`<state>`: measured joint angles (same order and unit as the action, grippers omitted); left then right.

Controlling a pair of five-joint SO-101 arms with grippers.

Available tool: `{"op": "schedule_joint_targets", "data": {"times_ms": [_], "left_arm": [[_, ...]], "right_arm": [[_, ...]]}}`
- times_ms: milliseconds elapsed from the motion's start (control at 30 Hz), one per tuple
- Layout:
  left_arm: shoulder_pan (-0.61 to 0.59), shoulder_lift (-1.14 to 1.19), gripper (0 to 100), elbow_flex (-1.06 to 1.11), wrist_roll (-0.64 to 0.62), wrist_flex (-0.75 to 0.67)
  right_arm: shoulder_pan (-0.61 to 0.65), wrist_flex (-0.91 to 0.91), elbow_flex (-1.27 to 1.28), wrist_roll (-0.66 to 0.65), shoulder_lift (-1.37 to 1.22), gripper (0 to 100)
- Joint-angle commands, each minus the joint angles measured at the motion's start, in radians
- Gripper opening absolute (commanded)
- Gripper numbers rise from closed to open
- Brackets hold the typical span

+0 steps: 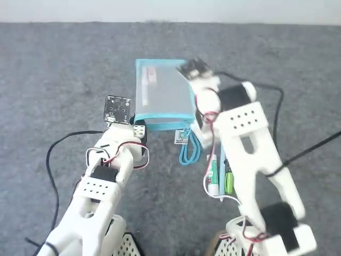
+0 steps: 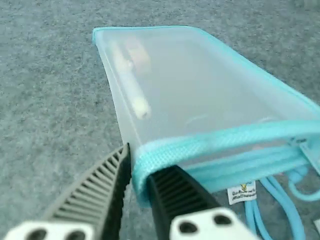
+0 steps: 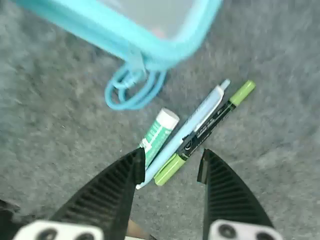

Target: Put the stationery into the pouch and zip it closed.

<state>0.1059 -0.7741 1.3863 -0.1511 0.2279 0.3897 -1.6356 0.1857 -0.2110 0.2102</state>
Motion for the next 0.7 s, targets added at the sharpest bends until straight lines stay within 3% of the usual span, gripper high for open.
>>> {"op": "schedule_joint_targets", "data": {"times_ms": [0,200,367,667], "left_arm": [[-0.008,-0.012,1,-0.022,-0.020,-0.011],[-0.008,-0.009,1,-0.021,-0.018,-0.011],[-0.008,-0.008,1,-0.021,-0.018,-0.011],[-0.008,-0.006,1,-0.021,-0.018,-0.011]], "right_arm": [[-0.070,0.151,0.276,-0.058,0.085,17.8],[-0.173,0.381,0.493,-0.055,0.085,17.7],[-0.180,0.394,0.571,0.037,0.085,18.0],[-0.182,0.463,0.661,0.018,0.084,18.0]]}}
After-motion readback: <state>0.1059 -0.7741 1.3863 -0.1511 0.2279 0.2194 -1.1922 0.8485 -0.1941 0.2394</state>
